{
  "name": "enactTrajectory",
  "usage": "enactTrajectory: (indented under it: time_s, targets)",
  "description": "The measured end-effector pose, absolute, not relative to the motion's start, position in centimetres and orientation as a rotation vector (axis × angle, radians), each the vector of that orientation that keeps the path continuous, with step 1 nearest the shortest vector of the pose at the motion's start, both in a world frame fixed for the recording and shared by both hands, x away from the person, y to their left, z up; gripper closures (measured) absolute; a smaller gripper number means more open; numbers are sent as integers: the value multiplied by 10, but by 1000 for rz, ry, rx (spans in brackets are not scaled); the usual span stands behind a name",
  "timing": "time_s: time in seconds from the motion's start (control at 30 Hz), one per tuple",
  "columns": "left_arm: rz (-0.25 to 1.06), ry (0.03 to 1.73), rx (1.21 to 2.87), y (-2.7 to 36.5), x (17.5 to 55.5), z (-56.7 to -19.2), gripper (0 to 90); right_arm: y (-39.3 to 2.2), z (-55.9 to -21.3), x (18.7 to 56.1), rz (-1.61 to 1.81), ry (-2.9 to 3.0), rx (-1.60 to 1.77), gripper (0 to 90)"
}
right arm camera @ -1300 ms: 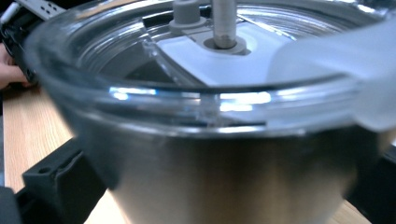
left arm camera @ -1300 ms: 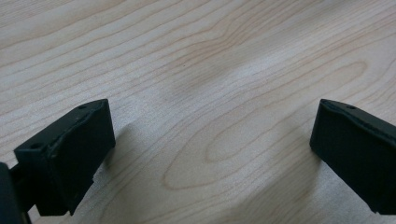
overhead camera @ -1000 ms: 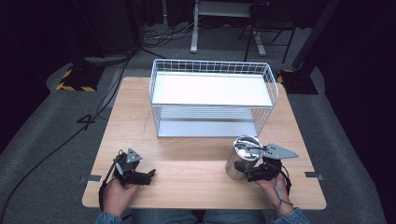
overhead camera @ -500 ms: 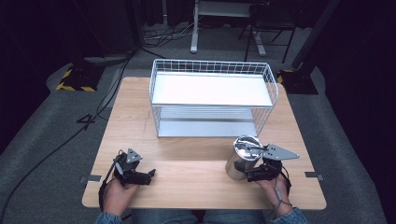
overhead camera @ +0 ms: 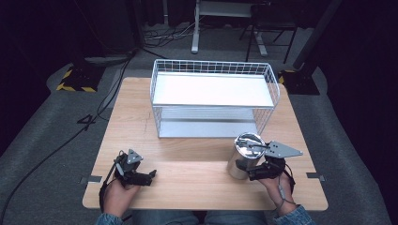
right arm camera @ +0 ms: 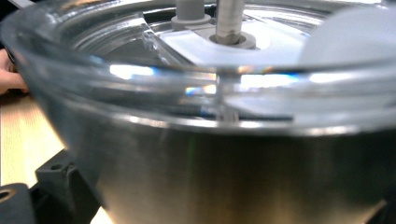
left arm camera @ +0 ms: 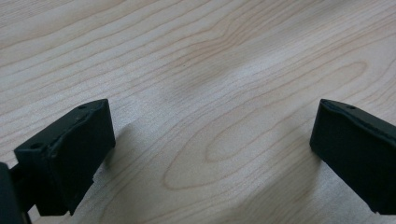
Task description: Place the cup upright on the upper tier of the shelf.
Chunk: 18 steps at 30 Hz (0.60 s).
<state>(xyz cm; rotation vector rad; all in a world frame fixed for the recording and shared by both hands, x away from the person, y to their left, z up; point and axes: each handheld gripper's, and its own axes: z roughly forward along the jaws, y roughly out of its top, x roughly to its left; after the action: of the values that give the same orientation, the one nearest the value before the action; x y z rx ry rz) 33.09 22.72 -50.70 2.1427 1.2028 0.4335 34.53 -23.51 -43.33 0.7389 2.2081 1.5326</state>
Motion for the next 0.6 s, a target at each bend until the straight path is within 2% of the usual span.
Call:
enactTrajectory:
  time_s: [0.6]
  targets:
    - [433, 1203, 2143, 227, 331, -507, 4, -229, -370, 354, 1520, 2194, 691, 39]
